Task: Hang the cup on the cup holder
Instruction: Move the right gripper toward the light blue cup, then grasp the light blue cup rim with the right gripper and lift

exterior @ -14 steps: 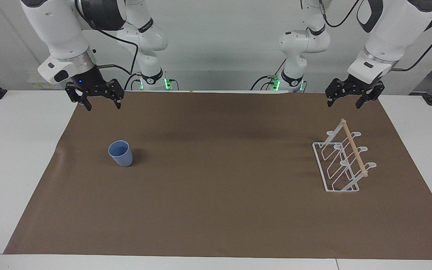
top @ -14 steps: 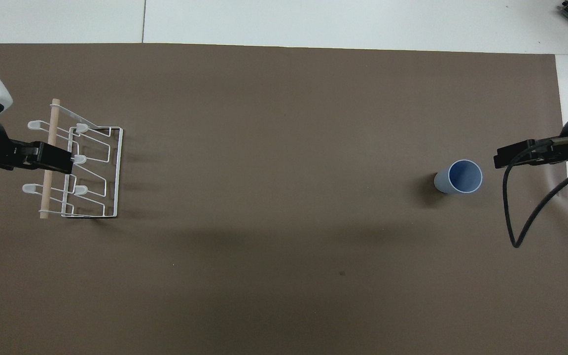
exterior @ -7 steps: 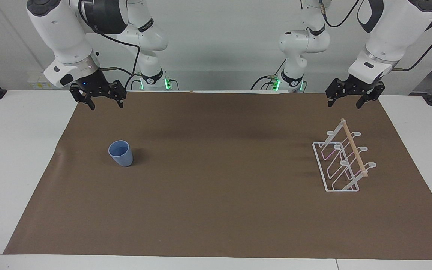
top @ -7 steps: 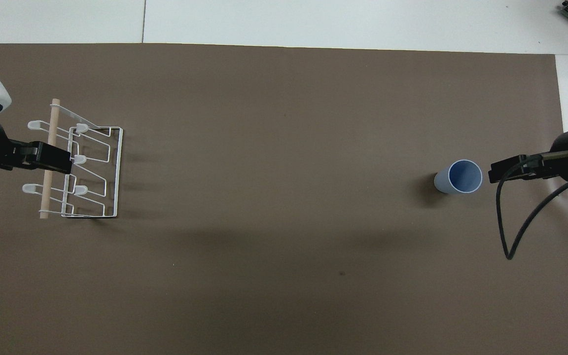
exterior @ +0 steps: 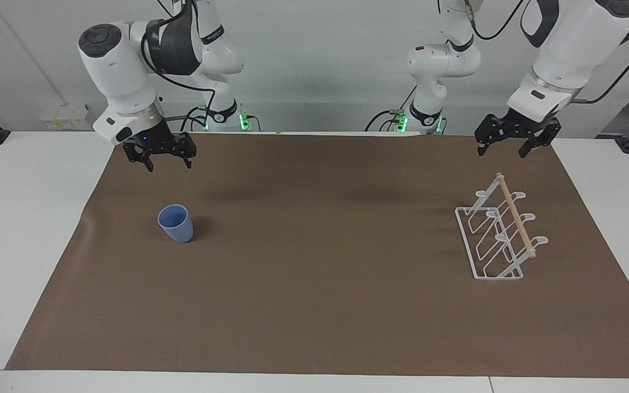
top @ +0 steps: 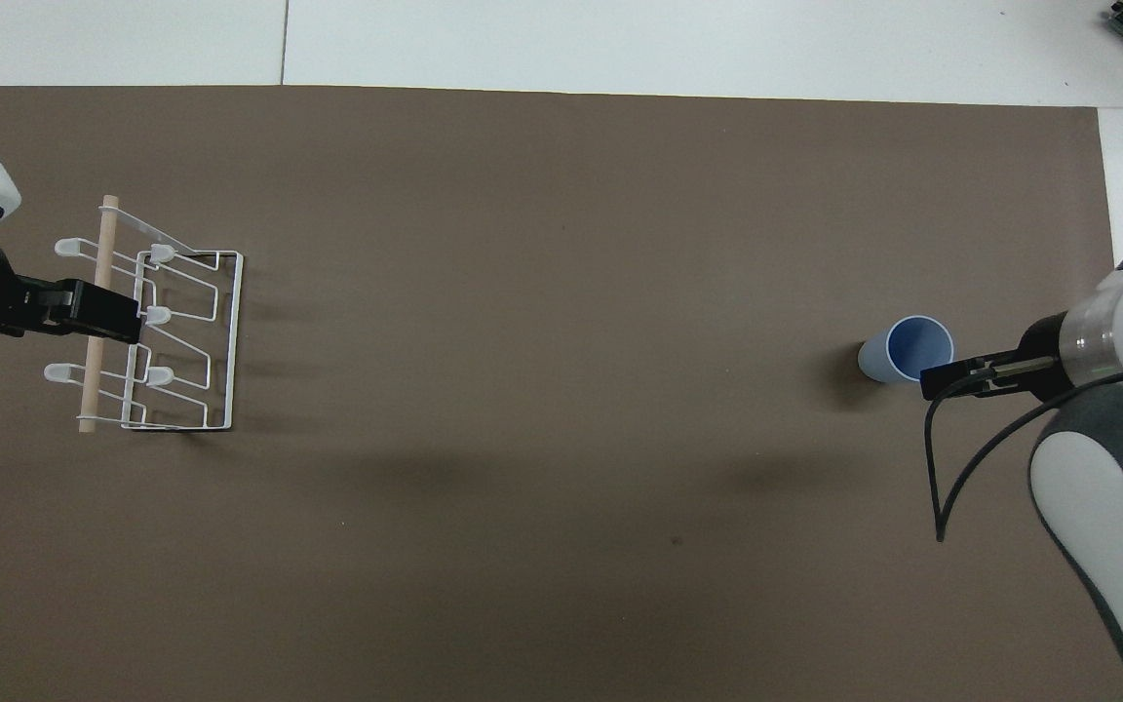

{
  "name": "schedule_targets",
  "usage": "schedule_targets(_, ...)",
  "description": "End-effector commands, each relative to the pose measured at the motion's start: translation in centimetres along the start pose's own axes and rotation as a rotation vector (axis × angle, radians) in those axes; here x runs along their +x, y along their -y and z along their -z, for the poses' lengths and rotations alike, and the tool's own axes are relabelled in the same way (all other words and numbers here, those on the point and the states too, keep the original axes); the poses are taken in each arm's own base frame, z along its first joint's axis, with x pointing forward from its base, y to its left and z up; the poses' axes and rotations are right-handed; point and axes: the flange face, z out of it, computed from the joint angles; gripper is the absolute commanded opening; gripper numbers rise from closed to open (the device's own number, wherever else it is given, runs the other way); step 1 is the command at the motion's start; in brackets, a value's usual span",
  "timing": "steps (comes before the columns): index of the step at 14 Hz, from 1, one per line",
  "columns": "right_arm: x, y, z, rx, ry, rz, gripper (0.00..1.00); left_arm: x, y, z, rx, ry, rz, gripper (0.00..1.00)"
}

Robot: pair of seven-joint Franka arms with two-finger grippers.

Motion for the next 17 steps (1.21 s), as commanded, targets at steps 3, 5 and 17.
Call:
schedule_targets(3,1.1,0.2,-3.6,-0.016,-0.047,0.051,1.00,-0.6,0.4,0.0,0.016,-0.014,-0.004,1.00)
schedule_targets(5,1.9,-0.1,-5.6,-0.011,-0.050,0.047,1.00,-0.6,0.4,0.1,0.016,-0.015,-0.004,1.00)
schedule_targets(17,2.3,0.5,-14.9,0.000,-0.088,0.037,1.00,-0.6,-0.4,0.0,0.016,-0.014,-0.022,1.00)
